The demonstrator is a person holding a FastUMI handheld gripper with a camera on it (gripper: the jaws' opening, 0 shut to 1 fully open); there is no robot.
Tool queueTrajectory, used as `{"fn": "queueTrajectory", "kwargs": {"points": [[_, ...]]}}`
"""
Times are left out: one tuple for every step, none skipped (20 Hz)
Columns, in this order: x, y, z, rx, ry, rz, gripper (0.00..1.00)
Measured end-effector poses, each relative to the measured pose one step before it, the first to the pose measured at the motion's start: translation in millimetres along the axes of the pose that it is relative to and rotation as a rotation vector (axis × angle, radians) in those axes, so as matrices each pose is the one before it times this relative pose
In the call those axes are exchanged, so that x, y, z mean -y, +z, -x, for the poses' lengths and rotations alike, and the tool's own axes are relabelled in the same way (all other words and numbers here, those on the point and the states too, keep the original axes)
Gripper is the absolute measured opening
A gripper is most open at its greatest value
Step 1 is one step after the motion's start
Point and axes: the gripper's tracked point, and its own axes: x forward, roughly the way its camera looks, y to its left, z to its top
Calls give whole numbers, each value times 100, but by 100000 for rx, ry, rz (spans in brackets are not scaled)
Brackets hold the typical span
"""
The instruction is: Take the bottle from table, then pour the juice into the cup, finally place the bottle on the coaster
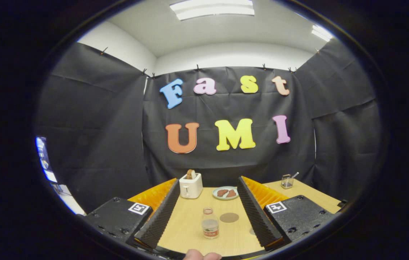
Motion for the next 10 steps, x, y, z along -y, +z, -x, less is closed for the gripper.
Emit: {"fn": "queueTrajectory", "kwargs": {"points": [[14,-118,81,-237,-245,519,100],[-98,33,26,-75,131,436,100],[-167,-54,-87,97,76,429,100],[-92,-7,79,282,62,438,100],[-60,-222,111,80,-62,261,100],[-125,-267,108,-211,105,-10,100],[-208,-498,106,-379,211,-140,100],[-234,-378,116,-477,480,226,100],[-313,-421,137,61,401,498,100],[-188,-431,76,17,217,878,100]]}}
